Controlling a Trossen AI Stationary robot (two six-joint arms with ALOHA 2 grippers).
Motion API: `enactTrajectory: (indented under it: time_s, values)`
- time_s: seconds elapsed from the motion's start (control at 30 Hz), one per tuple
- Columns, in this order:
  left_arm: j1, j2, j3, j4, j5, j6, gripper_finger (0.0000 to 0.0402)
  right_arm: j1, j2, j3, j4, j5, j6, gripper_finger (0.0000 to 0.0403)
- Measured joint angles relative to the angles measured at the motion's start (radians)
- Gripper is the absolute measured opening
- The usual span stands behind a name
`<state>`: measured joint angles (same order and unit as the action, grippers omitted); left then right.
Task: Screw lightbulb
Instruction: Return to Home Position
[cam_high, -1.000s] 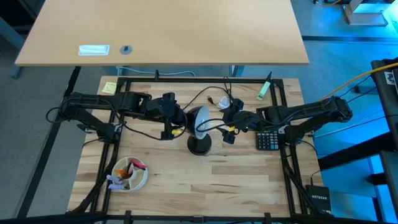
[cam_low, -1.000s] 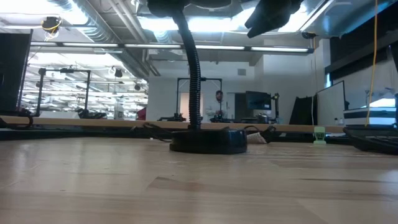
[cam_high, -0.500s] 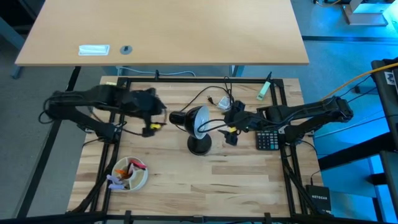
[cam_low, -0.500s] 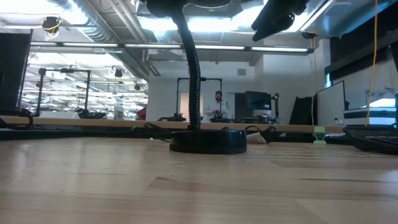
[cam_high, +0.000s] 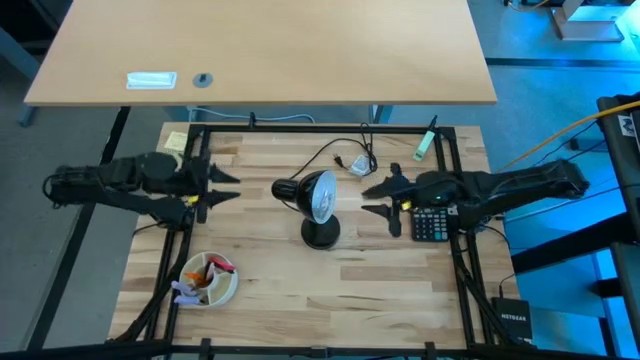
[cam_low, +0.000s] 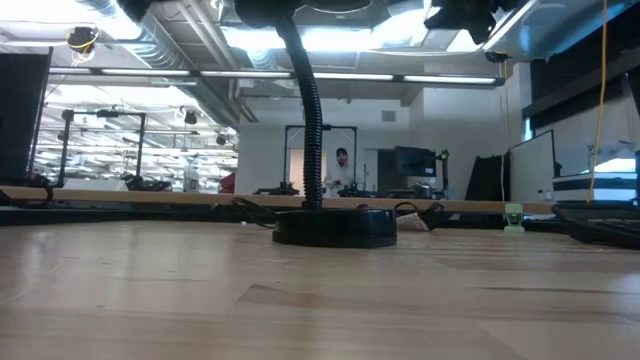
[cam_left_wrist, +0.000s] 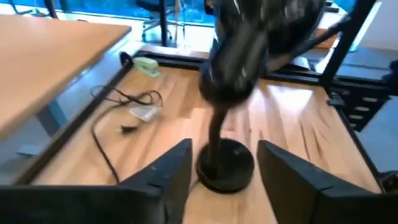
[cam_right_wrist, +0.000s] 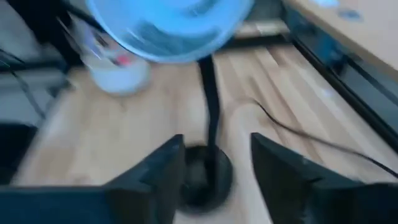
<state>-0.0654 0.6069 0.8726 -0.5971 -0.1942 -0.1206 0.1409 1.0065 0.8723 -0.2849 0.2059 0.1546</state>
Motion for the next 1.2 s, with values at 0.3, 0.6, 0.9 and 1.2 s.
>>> enactTrajectory:
  time_s: [0.3,0.6,0.9,1.2]
  values:
    - [0.000,-0.327,-0.344,0.159,-0.020,-0.038,0.0075,-0.043,-0.217,-0.349,0.363,-0.006,0.053,0.0041]
    - [0.000,-0.454,-0.446,0.125,-0.125,-0.177,0.0058,-0.043,-0.263,-0.439,0.349,-0.023,0.050,0.0029]
    - [0.000,-0.601,-0.633,0.303,-0.030,-0.132,0.0065,-0.043,-0.364,-0.664,0.591,-0.059,0.100,0.0048]
    - [0.002,-0.603,-0.769,0.506,-0.018,-0.077,0.0065,-0.043,-0.535,-0.804,0.703,-0.005,0.103,0.0049]
